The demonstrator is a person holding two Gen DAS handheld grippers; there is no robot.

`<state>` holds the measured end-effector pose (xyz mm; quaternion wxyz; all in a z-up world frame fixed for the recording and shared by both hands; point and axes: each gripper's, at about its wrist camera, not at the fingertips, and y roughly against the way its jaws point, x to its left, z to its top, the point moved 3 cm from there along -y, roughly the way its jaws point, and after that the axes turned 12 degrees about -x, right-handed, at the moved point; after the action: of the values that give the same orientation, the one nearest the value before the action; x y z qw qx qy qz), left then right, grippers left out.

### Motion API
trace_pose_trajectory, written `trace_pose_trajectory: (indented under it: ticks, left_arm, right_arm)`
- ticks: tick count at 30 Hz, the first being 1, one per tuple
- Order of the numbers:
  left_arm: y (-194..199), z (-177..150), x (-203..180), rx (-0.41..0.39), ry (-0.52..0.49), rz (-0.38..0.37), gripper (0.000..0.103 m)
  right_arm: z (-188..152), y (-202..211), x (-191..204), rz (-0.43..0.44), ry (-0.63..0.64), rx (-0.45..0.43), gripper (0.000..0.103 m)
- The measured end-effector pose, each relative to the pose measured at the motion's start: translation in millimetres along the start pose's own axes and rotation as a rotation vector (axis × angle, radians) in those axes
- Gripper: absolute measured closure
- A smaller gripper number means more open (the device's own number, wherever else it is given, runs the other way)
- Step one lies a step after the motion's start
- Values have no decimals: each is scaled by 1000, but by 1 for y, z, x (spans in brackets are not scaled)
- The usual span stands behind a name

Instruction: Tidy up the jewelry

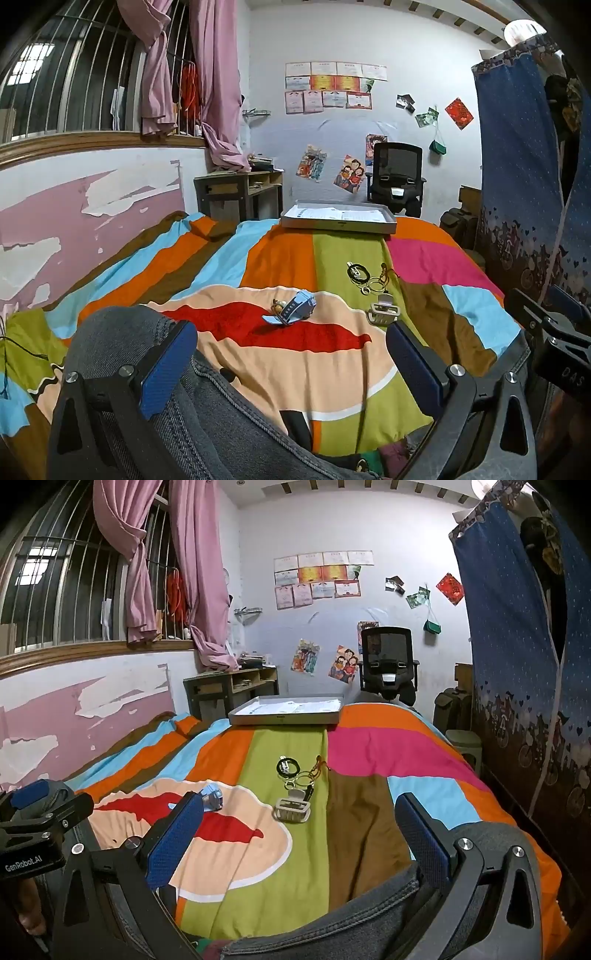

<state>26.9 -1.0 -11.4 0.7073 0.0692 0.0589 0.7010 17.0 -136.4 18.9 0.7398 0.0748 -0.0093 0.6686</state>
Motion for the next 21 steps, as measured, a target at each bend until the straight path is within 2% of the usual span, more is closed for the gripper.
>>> trace_pose_trajectory:
  ticks: [21]
  left_arm:
    - [0,0,-1,-2,-5,-2,0]
  right_arm:
    - [-1,-2,-2,0,-5,11,1]
